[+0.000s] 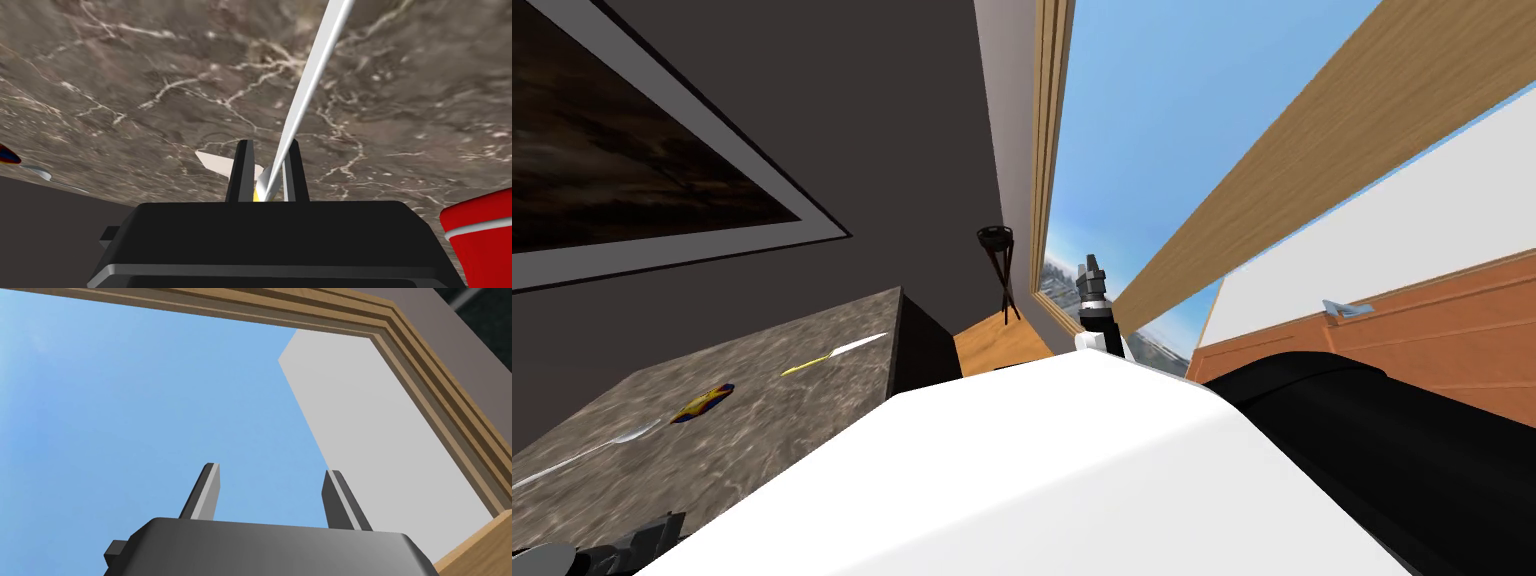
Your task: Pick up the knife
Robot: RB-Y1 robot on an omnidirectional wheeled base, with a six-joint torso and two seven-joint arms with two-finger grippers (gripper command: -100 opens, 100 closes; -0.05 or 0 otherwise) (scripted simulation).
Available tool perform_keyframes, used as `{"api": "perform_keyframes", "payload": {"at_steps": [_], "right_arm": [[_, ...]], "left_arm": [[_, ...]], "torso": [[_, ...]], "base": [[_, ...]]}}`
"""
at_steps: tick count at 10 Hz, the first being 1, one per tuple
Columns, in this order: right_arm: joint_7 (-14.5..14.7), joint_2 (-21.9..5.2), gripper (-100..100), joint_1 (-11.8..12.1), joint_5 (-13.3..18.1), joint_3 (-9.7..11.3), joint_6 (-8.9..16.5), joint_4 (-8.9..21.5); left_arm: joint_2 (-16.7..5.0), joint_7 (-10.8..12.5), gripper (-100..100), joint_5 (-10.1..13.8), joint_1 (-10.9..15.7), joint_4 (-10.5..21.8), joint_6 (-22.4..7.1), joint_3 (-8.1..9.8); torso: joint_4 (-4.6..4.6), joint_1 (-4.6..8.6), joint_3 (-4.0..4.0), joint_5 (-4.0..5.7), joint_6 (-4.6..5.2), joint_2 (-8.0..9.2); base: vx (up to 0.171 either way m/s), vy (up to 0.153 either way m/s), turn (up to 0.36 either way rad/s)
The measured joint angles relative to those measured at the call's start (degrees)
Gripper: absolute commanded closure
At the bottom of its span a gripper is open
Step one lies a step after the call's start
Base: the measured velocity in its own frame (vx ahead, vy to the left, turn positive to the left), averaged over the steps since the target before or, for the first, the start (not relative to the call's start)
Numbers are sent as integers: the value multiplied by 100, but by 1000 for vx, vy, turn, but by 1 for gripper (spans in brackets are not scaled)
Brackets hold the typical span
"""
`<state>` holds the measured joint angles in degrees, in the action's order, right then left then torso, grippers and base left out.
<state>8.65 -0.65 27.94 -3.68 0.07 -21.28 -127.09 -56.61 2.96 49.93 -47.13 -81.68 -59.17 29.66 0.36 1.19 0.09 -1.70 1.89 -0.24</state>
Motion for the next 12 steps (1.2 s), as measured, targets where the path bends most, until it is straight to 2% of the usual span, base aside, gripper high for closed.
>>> {"api": "perform_keyframes", "payload": {"at_steps": [2, 3, 4, 6, 7, 8, 10, 12], "right_arm": [[0, 1, 0, -3, 0, 2, 0, 0], [0, 2, 0, -4, 0, 3, 0, 0], [0, 0, 0, 0, 0, 0, 0, 0], [0, 1, 0, -2, 0, 2, 0, 0], [0, 1, 0, -3, 0, 2, 0, 0], [0, 1, 0, 0, 0, 1, 0, 0], [0, 1, 0, -3, 0, 2, 0, 0], [0, 1, 0, -1, 0, 1, 0, 0]], "left_arm": [[-29, 23, 100, -51, -343, -181, 307, -65], [-18, 25, 100, -59, -467, -208, 449, -68], [-29, 44, 100, -118, -631, -382, 611, -138], [-41, 48, 100, -155, -988, -548, 940, -200], [-37, 61, 100, -170, -1121, -599, 1060, -192], [-62, 91, 100, -226, -1303, -792, 1208, -244], [-75, 95, 100, -269, -1627, -915, 1539, -343], [-106, 126, 100, -335, -1878, -1094, 1802, -404]], "torso": [[0, 24, -5, 0, 26, -6], [5, 47, 9, 5, 25, 19], [1, 23, -1, 7, 2, -3], [-1, 24, -9, 5, 26, -14], [4, 37, 4, 7, 25, 10], [1, 32, -3, 7, 3, -7], [0, 35, -5, 7, 23, -5], [3, 33, 0, 5, 7, -2]], "base": [[60, 22, -23], [156, 106, 308], [215, 119, 228], [95, 52, -5], [167, 79, 324], [225, 74, 315], [74, 36, 20], [191, 77, 311]]}}
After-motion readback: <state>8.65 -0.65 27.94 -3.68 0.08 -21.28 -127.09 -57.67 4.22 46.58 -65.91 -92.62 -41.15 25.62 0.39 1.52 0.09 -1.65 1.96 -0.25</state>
